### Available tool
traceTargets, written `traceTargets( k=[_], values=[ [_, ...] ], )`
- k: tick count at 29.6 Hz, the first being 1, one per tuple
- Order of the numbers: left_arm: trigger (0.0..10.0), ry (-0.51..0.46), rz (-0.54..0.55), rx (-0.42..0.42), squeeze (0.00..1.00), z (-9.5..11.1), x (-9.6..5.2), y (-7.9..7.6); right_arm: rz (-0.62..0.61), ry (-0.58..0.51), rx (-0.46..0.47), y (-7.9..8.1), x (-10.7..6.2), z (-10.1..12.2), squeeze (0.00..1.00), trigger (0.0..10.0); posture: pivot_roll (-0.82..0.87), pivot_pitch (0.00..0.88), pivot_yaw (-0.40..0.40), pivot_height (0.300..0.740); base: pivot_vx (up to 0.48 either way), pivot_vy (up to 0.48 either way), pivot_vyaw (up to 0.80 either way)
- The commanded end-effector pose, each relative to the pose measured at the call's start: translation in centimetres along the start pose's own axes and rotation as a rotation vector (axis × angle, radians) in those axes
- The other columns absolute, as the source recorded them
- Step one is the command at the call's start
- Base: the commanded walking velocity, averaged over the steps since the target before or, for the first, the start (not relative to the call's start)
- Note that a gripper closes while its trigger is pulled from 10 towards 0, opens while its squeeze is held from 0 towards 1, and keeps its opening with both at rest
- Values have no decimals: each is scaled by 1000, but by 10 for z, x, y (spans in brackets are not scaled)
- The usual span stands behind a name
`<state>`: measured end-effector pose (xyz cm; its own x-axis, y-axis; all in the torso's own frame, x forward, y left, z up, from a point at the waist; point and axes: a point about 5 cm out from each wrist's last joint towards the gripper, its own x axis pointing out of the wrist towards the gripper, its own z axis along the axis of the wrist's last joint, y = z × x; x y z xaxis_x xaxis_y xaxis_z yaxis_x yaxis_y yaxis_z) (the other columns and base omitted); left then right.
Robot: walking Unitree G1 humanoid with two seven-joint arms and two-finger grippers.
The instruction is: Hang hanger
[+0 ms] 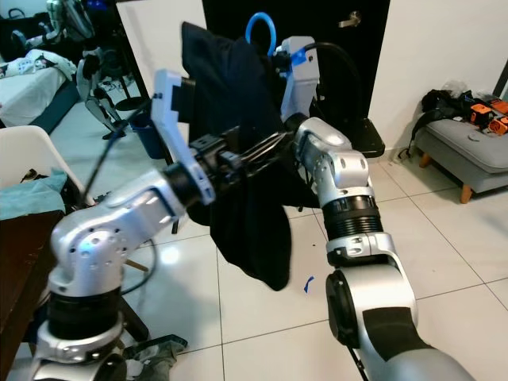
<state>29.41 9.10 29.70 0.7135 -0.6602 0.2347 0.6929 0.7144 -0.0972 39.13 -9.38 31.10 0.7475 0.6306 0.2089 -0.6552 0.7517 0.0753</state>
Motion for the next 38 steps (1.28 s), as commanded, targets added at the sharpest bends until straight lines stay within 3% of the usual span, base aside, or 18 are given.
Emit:
traceTargets(
  k=[1,3,4,7,8,10,11,13,14,16,17,18,25,26,28,30,32,38],
  values=[
    [10000,-14,146,231,1000,21,-12,28,67,-83,-62,6,-2,17,0,0,31,0,92,740,0,0,0],
    [10000,-14,146,231,1000,21,-12,28,67,-83,-62,6,-2,17,0,0,31,0,92,740,0,0,0],
    [10000,-56,251,413,1000,48,-22,47,95,-92,-82,3,-6,20,0,0,29,0,92,740,0,0,0],
    [10000,-56,251,413,1000,48,-22,47,95,-92,-82,3,-6,20,0,0,29,0,92,740,0,0,0],
    [10000,-111,327,539,1000,72,-29,57,117,-100,-91,0,-11,21,0,0,30,0,92,740,0,0,0],
    [10000,-111,327,539,1000,72,-29,57,117,-100,-91,0,-11,21,0,0,30,0,92,740,0,0,0],
    [10000,-160,370,639,1000,92,-33,61,139,-102,-103,-4,-16,20,0,0,32,0,91,740,0,0,0],
    [10000,-160,370,639,1000,92,-33,61,139,-102,-103,-4,-16,20,0,0,32,0,91,740,0,0,0],
    [10000,-193,376,722,1000,109,-36,61,183,-89,-127,-7,-25,16,0,0,32,0,92,740,0,0,0],
    [10000,-193,376,722,1000,109,-36,61,183,-89,-127,-7,-25,16,0,0,32,0,92,740,0,0,0],
    [10000,-198,338,801,231,120,-36,58,248,-56,-168,-9,-35,10,0,0,32,0,93,740,0,0,0],
    [10000,-159,259,878,0,123,-35,54,321,-17,-203,-9,-45,4,0,0,30,0,96,740,0,0,0],
    [10000,-101,169,937,0,121,-34,50,390,17,-231,-7,-54,0,0,0,28,0,99,740,0,0,0],
    [10000,-27,70,980,0,114,-33,47,471,54,-254,-3,-63,-3,0,0,25,0,103,740,0,0,0],
    [10000,-27,70,980,0,114,-33,47,471,54,-254,-3,-63,-3,0,0,25,0,103,740,0,0,0],
    [10000,116,-93,1016,0,96,-32,44,593,104,-279,6,-74,-7,0,0,24,0,104,740,0,0,0],
    [10000,170,-154,1021,0,87,-32,43,630,113,-283,10,-76,-7,0,0,24,0,103,740,0,0,0],
    [10000,264,-215,1042,0,73,-34,46,726,127,-293,20,-79,-7,0,0,26,0,100,740,0,0,0]
  ],
)
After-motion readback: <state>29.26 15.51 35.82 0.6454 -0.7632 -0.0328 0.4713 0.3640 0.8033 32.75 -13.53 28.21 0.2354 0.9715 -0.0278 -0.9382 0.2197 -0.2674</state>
